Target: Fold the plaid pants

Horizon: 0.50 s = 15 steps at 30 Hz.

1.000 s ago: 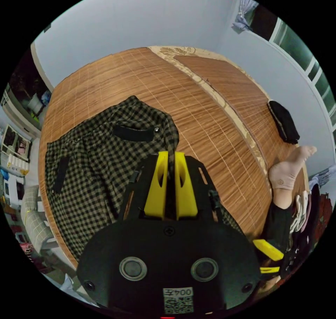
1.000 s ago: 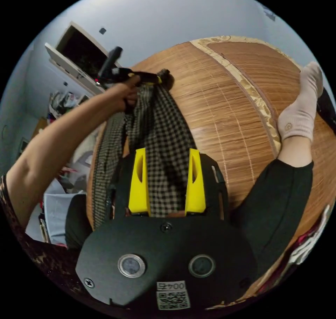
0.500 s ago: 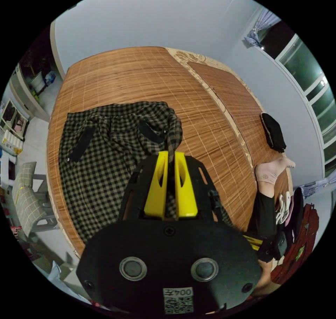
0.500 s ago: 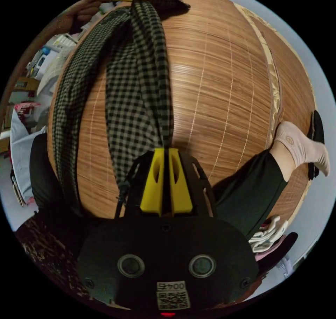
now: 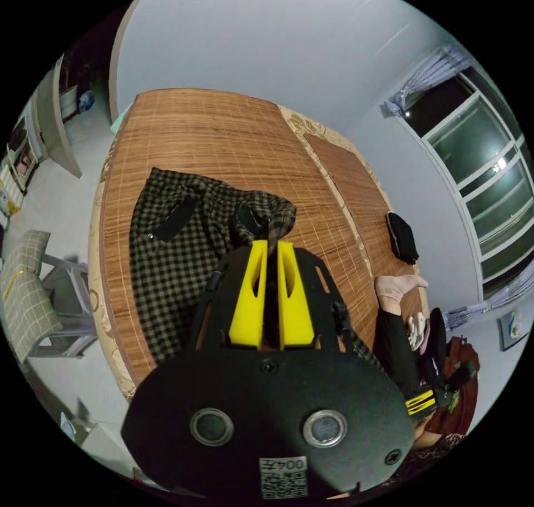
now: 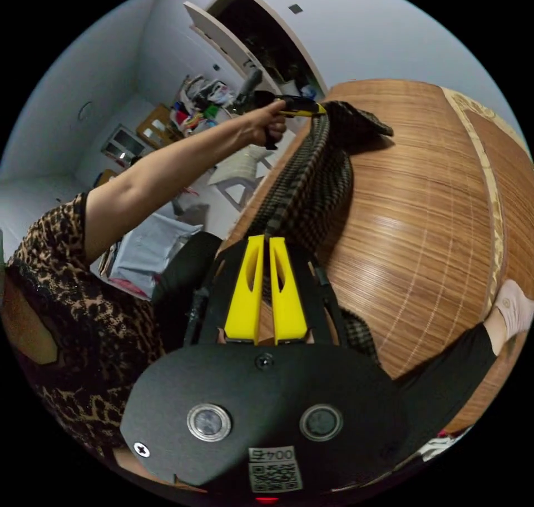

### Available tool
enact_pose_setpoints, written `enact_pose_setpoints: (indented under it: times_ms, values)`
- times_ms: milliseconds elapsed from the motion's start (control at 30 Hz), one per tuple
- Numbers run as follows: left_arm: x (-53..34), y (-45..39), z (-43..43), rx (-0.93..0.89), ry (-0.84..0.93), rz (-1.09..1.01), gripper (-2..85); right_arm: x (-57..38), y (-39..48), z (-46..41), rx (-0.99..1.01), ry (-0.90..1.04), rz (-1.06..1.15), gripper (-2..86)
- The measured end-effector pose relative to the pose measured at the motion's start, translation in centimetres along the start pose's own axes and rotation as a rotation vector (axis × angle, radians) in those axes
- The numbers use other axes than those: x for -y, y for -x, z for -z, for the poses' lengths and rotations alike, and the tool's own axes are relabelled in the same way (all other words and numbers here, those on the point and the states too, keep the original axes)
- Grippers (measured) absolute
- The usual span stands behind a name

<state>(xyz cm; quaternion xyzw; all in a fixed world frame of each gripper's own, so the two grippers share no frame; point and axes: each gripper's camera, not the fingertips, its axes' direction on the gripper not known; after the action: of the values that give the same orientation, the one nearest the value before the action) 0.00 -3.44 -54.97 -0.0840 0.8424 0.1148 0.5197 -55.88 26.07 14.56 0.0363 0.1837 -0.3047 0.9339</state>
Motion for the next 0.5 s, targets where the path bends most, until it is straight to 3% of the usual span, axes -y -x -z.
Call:
enact_pose_setpoints:
  times_ms: [167, 500]
  values:
    - [-2.5, 6.6, 2.6, -0.117, -0.031, 0.023, 1.4, 0.6, 6.4, -3.5, -0.022, 0.028, 0.139, 1.8]
    - [-8.1, 17.0, 3.7, -0.168, -0.065, 0.065, 1.5, 0.4, 13.4, -14.5, -0.136, 0.205, 0.276, 1.8]
